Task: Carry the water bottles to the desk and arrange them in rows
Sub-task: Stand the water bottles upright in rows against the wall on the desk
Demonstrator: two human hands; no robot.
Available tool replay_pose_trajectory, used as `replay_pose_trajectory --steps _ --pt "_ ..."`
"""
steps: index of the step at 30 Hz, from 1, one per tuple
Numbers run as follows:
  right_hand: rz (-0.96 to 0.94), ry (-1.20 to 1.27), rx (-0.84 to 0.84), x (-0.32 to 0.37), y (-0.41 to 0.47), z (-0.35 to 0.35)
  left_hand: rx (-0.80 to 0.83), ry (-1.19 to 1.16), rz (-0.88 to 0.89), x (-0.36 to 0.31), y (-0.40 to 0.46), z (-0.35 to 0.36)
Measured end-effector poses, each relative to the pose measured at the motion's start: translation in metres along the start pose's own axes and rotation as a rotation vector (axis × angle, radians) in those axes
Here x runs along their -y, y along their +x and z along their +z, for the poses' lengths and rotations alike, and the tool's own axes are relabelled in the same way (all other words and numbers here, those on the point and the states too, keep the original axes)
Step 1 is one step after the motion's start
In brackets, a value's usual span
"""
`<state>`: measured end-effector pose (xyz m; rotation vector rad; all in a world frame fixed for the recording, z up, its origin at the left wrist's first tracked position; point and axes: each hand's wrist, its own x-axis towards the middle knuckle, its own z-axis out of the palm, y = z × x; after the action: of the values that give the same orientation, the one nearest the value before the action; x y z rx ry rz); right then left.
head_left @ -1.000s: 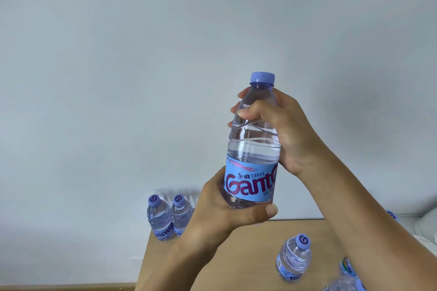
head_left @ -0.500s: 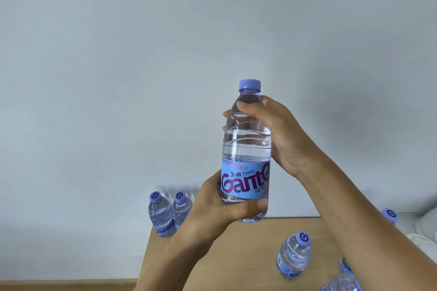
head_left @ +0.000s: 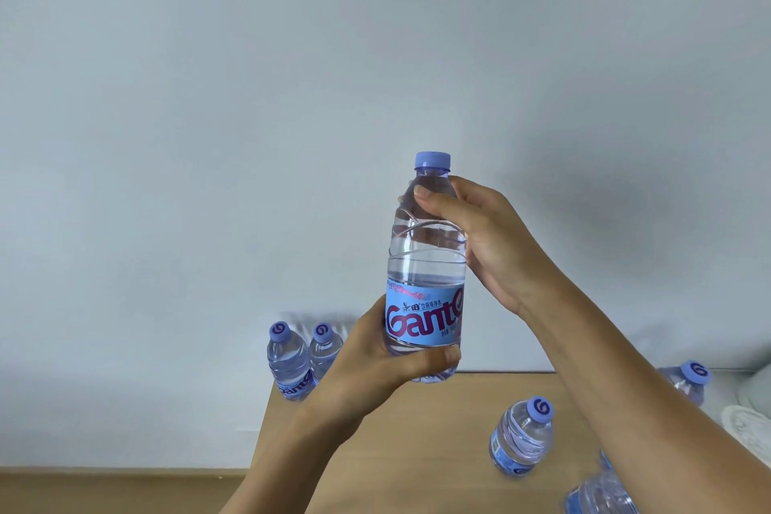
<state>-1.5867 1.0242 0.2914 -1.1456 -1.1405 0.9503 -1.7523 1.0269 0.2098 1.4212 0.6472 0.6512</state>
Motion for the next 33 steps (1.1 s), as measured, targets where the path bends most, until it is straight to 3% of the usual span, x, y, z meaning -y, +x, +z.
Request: replay_pose_trajectory --steps 5,11,18,25,29,33 --pt "0.068 0.005 0.050 -0.029 0.000 -0.001 -0.007 0.049 -0.084 0.026 -0.001 -0.011" --pt "0.179 -0.119 0.129 -0.080 -0.004 0.002 -0.152 0.156 -0.154 0.076 -0.003 -0.027" --pt "0.282 -0.231 0.099 -0.144 -0.016 0.012 -0.178 0.244 -0.277 0.144 0.005 -0.045" --pt "0.380 -0.214 0.068 -0.194 -0.032 0.018 -0.160 0.190 -0.360 0.198 0.011 -0.046" --pt "0.424 -0.212 0.059 -0.218 -0.042 0.023 -0.239 0.186 -0.406 0.229 0.017 -0.043" --pt "0.422 -0.249 0.061 -0.236 -0.049 0.027 -0.313 0.328 -0.453 0.253 0.020 -0.041"
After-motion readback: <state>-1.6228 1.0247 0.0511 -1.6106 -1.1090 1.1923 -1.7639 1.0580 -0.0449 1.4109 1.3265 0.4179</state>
